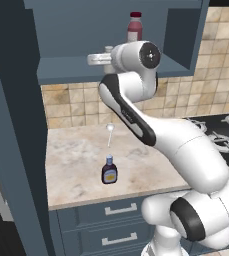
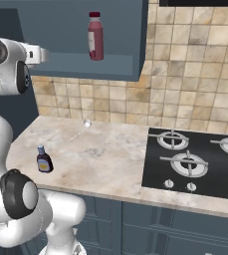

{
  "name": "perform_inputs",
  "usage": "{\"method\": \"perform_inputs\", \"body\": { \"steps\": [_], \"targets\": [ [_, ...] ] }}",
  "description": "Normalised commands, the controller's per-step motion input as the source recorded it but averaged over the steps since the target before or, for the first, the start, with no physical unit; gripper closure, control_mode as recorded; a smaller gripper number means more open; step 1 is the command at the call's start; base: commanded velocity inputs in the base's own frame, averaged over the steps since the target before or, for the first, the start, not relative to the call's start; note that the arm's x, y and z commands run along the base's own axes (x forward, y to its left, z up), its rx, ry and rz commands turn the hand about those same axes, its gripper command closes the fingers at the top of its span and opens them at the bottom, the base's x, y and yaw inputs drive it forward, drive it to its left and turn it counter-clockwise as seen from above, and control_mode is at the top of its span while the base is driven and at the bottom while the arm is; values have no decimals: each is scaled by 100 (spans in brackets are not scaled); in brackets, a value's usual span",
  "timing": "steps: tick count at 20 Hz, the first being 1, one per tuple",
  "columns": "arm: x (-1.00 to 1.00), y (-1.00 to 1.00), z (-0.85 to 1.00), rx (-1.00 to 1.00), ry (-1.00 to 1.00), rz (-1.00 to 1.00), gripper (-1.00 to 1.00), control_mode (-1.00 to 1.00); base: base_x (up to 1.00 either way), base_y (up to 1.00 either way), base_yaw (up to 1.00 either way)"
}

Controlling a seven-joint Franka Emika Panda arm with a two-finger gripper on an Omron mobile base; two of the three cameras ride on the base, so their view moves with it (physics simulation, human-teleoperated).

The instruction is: Pick the shaker and condiment bottle from the counter and place them in the cabinet.

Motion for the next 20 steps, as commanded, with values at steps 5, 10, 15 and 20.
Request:
{"method": "perform_inputs", "body": {
  "steps": [5, 10, 15, 20],
  "targets": [
    [55, 0, -2, 0, 0, -5, 100, -100, 0, 0, 0],
    [54, 0, -8, 0, 0, -5, 100, -100, 0, 0, 0],
    [38, -1, -18, 1, 0, -1, 100, -100, 0, 0, 0],
    [24, -6, -21, 4, 0, 0, 100, -100, 0, 0, 0]
  ]
}}
